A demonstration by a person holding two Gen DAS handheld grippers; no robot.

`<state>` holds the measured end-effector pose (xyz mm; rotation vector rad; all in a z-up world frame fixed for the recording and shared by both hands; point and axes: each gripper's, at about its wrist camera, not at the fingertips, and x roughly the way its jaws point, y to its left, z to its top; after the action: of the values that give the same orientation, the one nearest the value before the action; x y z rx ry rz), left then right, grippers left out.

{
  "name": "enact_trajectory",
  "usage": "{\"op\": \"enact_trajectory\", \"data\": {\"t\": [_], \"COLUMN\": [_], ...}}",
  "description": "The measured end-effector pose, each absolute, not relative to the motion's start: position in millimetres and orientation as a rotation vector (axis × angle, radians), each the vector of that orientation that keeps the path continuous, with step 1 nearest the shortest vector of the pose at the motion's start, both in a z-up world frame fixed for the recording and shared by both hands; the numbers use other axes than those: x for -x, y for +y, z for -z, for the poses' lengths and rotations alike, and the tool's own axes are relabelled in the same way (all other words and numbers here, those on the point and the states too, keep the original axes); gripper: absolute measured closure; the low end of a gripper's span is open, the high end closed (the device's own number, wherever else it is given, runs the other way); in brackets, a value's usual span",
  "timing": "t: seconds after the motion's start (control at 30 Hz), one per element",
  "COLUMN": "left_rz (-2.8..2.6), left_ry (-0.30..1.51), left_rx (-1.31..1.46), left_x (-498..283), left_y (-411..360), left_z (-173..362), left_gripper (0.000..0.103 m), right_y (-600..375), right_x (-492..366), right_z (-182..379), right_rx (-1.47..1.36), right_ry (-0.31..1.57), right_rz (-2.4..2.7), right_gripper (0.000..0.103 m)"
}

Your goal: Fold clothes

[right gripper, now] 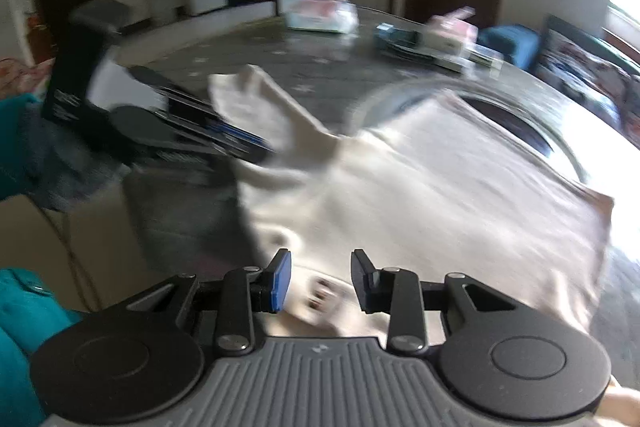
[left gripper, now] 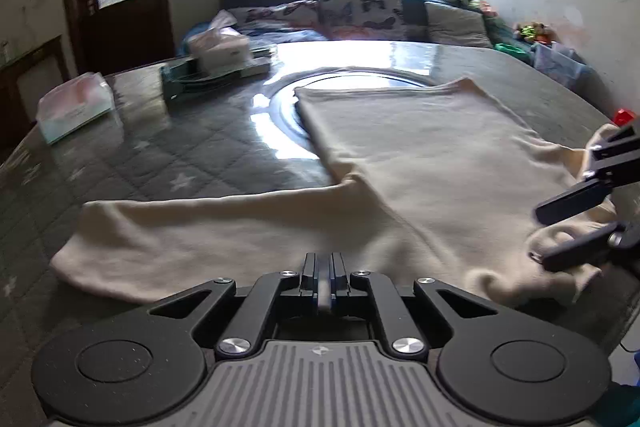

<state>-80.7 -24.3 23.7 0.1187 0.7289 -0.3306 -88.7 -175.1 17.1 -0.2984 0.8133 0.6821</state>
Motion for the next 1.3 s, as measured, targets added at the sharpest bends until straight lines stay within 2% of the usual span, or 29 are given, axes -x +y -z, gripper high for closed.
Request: {"op": "enact_trajectory", "data": {"t": [0.2,0.37,0.63,0.83,1.07,1.3], "left_rz": [0.339,0.463,0.628,0.68,0.768,0.841], "left_ry": [0.702,0.666,0.686,0.679,0.675,0.686], "left_rx": [-0.11,-0.145,-0.194,-0.196,-0.212,-0.238], "left_x": [75,77,74,71,77,85], "left_y": [-26,-64,-125,-145,-173,-194], "left_z": [-40,-50,-35,-36,-33,-26], "left_gripper": [0.096,0.096,0.095,0.095,0.095,0.095], "right_y": [-195,-207,-227,-279,-359,-424], "right_x": [95,105,121,112,107,118], "right_z": [-15,-15,-17,-27,-7,0], "right_rx": [0.279,0.261,0.23,0.154,0.018,-0.059], "right_ry": [0.837,0.844,0.855,0.811,0.85,0.804], "right_rz": [-0.621,-0.6,-0.562,-0.345,-0.019,0.284], "right_gripper": [0.07,0.071,0.071,0.071,0.071,0.071]}}
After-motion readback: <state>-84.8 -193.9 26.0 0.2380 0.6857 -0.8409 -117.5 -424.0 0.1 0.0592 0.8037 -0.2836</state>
